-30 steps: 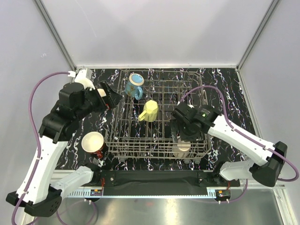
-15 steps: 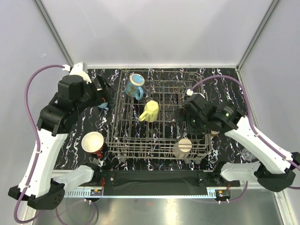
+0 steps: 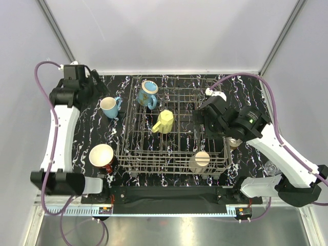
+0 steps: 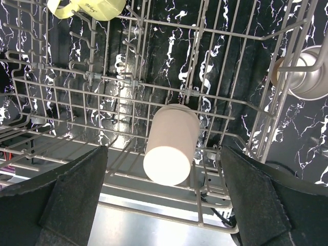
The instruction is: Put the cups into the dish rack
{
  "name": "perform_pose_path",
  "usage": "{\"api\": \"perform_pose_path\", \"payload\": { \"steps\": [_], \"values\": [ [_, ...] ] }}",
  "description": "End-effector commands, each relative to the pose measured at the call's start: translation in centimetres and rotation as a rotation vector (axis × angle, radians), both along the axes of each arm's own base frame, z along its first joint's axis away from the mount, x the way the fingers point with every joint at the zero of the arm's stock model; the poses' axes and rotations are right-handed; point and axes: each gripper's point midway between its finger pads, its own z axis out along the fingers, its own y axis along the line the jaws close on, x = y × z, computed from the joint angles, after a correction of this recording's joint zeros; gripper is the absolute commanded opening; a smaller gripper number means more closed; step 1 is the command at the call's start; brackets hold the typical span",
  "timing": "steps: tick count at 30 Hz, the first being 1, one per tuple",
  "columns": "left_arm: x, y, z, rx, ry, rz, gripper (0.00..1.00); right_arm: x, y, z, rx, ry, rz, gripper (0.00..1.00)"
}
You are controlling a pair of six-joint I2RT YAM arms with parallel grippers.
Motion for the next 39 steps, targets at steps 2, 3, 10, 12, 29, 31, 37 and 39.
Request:
{"api": "perform_pose_path", "payload": {
  "steps": [2,3,10,12,29,31,37,39],
  "values": [
    [4.4,-0.4,-0.8,-0.068,-0.007,-0.009,0.89,-0.1,-1.6,0.9,-0.011,-0.047,-0.019,0.98],
    [5.6,0.3,-2.7,-0.078,0.050,0.012,0.88,-0.3,-1.8,1.0,-0.002,-0.049,-0.019,0.98],
    [10.3,3.0,-6.3,-0.039,0.121,0.185,0.83,-1.3,-2.3,1.5,0.061,-0.057,-0.033,0.98],
    [10.9,4.4,-6.8,-0.013,0.144,0.273,0.81,-1.5,-2.4,1.6,0.064,-0.053,-0.035,0.98],
    [14.3,3.2,-16.2,-0.152,0.333,0.346,0.72,-2.3,-0.9,1.5,0.158,-0.003,-0.032,0.97],
    [14.4,3.2,-17.5,-0.157,0.352,0.361,0.73,-2.4,-0.5,1.7,0.172,0.005,-0.026,0.97],
    [14.7,3.7,-21.4,-0.174,0.443,0.408,0.73,-2.4,-0.3,1.5,0.170,0.019,-0.031,0.97],
    [15.0,4.2,-21.8,-0.154,0.450,0.411,0.71,-2.6,-0.5,1.3,0.169,0.024,-0.033,0.96]
  ]
}}
